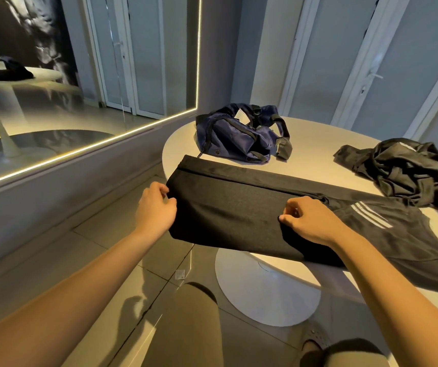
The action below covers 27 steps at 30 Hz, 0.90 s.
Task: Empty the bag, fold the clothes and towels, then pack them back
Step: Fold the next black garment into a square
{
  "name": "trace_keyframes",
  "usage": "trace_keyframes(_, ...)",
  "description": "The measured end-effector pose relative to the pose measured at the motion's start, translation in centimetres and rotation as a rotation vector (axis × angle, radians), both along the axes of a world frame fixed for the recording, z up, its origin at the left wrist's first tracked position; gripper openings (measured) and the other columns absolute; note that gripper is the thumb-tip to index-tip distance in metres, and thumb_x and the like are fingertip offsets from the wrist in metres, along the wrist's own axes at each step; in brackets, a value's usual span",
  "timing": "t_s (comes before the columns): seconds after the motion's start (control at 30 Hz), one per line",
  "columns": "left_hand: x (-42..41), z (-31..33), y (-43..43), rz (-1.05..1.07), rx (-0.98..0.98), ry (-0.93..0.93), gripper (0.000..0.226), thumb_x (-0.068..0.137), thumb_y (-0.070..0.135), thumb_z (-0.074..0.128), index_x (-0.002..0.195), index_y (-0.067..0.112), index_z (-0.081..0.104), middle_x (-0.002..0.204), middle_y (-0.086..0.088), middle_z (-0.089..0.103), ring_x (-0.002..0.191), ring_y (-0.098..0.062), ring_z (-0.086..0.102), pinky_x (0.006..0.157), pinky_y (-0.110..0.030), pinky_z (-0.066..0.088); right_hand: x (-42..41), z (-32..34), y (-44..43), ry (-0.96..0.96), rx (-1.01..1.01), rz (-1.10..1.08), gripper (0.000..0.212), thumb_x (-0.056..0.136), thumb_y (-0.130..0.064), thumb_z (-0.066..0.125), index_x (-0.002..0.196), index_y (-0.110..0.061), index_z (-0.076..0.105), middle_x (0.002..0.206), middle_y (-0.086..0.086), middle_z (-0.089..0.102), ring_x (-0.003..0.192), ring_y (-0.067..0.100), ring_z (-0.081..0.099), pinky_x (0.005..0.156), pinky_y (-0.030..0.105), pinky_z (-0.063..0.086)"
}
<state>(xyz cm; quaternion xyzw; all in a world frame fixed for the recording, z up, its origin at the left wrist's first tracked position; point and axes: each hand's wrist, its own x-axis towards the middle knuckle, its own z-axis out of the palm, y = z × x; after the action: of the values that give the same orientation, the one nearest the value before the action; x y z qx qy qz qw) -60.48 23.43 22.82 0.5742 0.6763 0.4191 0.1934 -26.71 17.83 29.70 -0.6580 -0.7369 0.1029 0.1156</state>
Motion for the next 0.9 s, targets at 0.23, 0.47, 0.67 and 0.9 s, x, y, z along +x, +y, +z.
trace_keyframes(0.23,7.5,3.3,-1.6,-0.496,0.270,0.436,0.042,0.098,0.051,0.057,0.130,0.024,0.062,0.139,0.003,0.053,0.127,-0.016,0.048,0.110,-0.038,0.039,7.7,1.1,0.6,0.118,0.224,-0.253,0.012,0.096,-0.012,0.057,0.095,-0.017,0.068,0.094,0.007,0.071,0.084,0.027,0.062,0.068,0.035,0.046)
trace_keyframes(0.47,11.4,3.6,0.0,-0.791,-0.101,0.838,0.104,0.073,0.095,0.000,0.161,0.041,0.012,0.171,0.003,0.006,0.158,-0.015,0.001,0.128,-0.041,0.004,17.2,-1.2,1.4,-0.059,0.078,-0.524,0.033,0.098,-0.043,0.057,0.095,-0.012,0.047,0.095,0.009,0.048,0.084,0.031,0.049,0.073,0.041,0.045)
trace_keyframes(0.67,11.6,2.9,0.4,-0.787,-0.093,0.886,0.111,0.065,0.099,-0.011,0.161,0.045,0.004,0.171,0.006,-0.001,0.157,-0.012,-0.005,0.128,-0.041,0.001,20.3,-2.2,1.8,0.072,0.087,-0.576,0.052,0.086,-0.033,0.072,0.058,-0.017,0.033,0.050,0.001,0.027,0.050,0.021,0.032,0.055,0.035,0.025)
trace_keyframes(0.9,11.6,2.9,0.4,-0.788,-0.096,0.902,0.091,0.081,0.089,0.005,0.160,0.045,0.003,0.171,0.007,-0.002,0.157,-0.010,-0.006,0.128,-0.040,0.001,21.5,-2.0,2.3,0.219,0.111,-0.628,0.050,0.085,-0.009,0.068,0.050,-0.020,0.033,0.050,0.003,0.030,0.052,0.021,0.030,0.055,0.034,0.027)
